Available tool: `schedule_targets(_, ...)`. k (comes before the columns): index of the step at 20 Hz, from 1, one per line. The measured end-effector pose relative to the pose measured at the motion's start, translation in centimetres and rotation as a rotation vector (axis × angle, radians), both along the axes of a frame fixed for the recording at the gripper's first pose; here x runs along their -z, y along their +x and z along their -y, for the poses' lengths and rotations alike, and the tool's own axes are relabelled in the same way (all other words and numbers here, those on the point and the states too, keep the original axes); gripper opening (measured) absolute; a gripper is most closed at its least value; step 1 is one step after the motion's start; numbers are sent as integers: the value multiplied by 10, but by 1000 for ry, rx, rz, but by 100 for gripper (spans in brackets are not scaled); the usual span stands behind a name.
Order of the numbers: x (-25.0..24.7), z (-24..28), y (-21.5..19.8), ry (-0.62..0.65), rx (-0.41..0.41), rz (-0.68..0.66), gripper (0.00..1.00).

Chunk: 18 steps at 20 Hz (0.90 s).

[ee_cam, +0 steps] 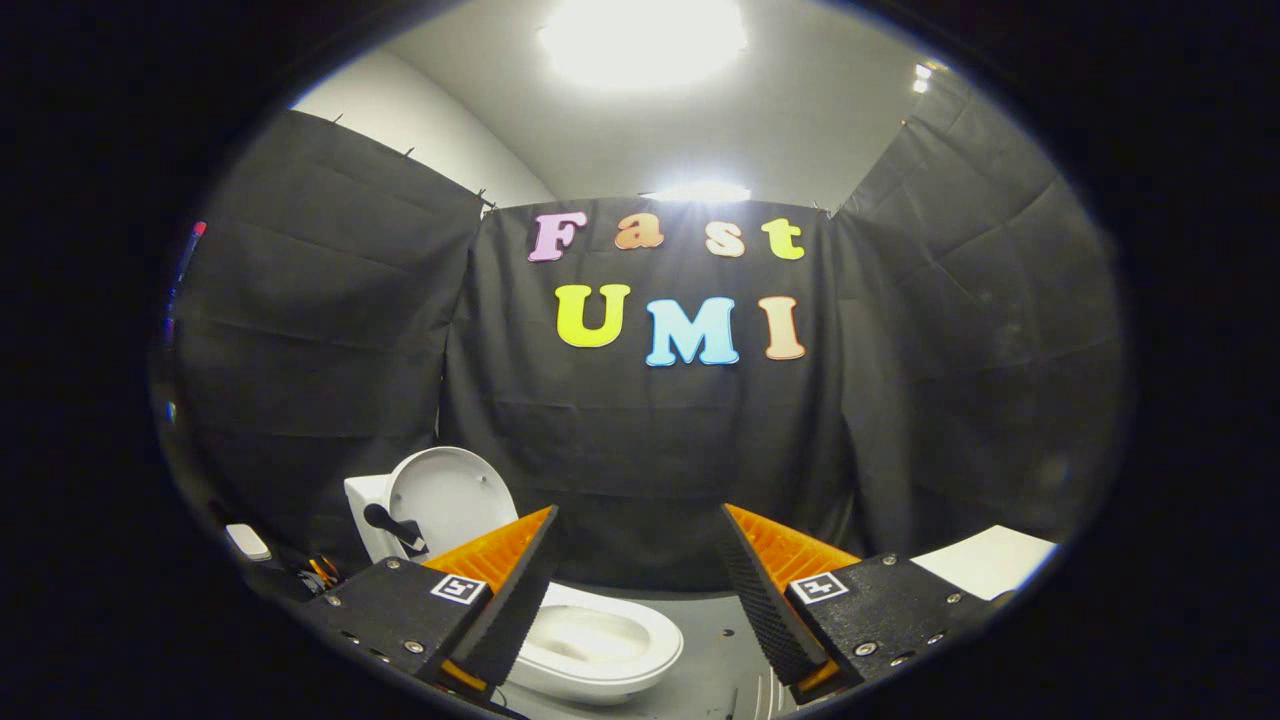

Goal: Open the toilet lid.

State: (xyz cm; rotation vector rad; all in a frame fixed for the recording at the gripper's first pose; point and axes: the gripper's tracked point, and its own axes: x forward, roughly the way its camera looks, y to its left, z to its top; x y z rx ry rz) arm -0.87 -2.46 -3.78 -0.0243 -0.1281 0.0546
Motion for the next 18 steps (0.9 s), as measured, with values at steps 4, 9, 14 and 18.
schedule_targets(4, -2, 6, -19, -67, 75, -8, 94)
schedule_targets(9, -8, -12, -28, -38, 52, 5, 94)
schedule_targets(14, -17, -16, -30, -78, 27, 32, 94)
schedule_targets(18, -8, -15, -26, -74, 19, 12, 95)
